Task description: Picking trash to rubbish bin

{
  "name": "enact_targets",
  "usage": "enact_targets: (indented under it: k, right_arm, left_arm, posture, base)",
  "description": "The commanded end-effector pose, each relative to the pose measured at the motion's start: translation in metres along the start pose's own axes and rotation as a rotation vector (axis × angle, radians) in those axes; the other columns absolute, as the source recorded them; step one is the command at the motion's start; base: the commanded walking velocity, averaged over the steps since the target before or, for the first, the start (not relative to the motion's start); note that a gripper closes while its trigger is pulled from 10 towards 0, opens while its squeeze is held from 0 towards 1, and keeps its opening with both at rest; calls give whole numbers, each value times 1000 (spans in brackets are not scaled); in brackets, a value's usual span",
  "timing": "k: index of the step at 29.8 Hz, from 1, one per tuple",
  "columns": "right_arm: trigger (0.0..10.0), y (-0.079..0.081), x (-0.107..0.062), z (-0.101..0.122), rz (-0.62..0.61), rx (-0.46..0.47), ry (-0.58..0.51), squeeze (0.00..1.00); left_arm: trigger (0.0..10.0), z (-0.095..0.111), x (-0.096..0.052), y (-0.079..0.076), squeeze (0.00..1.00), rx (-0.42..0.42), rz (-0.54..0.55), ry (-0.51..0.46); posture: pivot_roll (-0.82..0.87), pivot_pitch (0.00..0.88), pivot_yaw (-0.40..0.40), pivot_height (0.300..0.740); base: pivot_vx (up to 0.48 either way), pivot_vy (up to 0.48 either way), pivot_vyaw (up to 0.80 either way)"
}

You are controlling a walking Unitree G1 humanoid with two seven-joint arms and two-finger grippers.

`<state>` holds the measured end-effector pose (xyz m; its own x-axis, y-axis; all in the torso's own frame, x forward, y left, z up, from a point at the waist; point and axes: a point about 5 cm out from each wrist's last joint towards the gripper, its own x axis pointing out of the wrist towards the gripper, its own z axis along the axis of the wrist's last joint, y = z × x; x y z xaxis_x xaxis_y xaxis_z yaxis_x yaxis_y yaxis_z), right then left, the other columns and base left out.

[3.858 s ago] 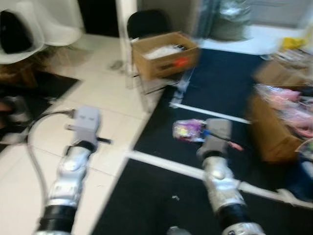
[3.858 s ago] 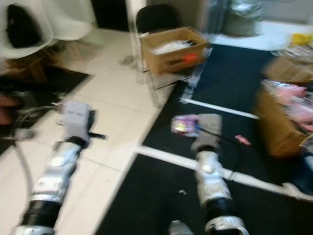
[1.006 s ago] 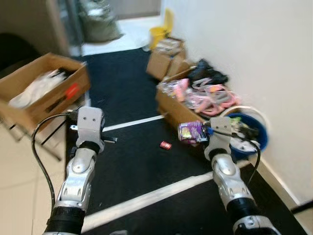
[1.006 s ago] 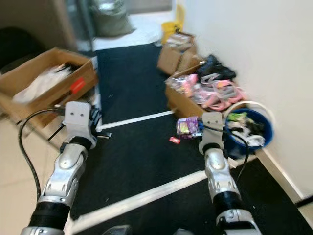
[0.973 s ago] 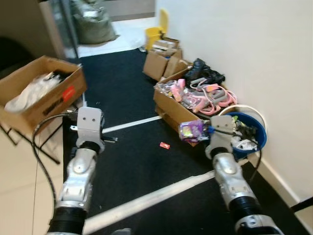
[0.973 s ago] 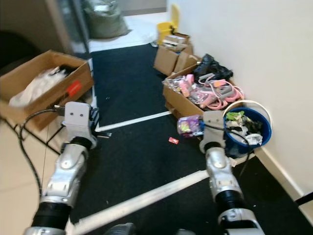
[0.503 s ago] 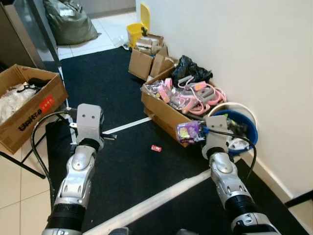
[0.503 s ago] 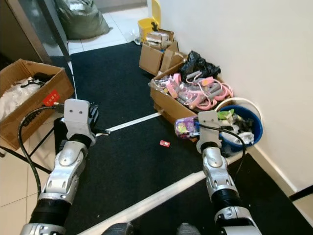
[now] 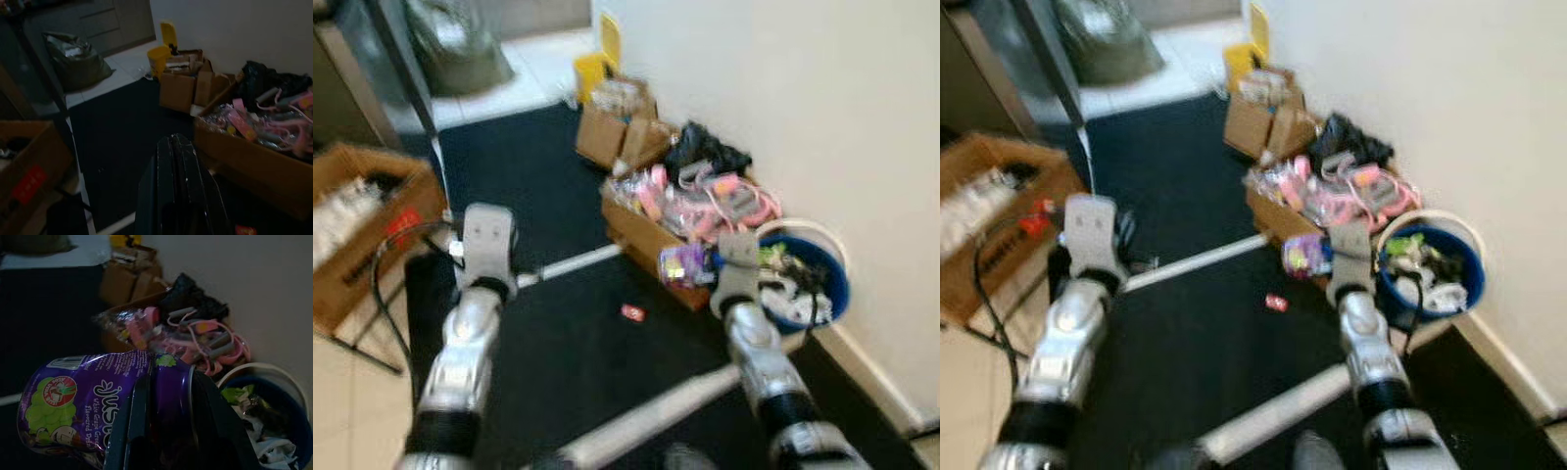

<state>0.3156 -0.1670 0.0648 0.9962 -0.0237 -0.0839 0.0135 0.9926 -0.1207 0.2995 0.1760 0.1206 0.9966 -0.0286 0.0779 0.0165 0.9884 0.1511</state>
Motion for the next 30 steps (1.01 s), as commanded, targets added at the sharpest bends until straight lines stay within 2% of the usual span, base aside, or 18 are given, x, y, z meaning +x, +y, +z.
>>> enact_targets:
  k: [1,7,15,30]
  right_arm:
    - [10000,8,-2,-3,12,23,18,0]
    - [10000,13,-5,-6,7,39,24,0]
    - [10000,9,-5,-7,-1,41,27,0]
    - [10000,9,-4,-7,17,9,30,0]
  left_arm:
    - [10000,-3,-2,5,0,15,1,20]
    - [10000,-2,0,8,0,24,-5,24]
    - [10000,-1,0,7,0,24,-10,22]
    - [10000,-4,-3,5,0,18,-6,30]
  posture:
    - [85,38,41,740]
    - [90,38,49,740]
    - [92,36,48,740]
    - [85,29,31,740]
  base:
    - [330,0,0]
    - [333,0,0]
    - [332,0,0]
    - [331,0,0]
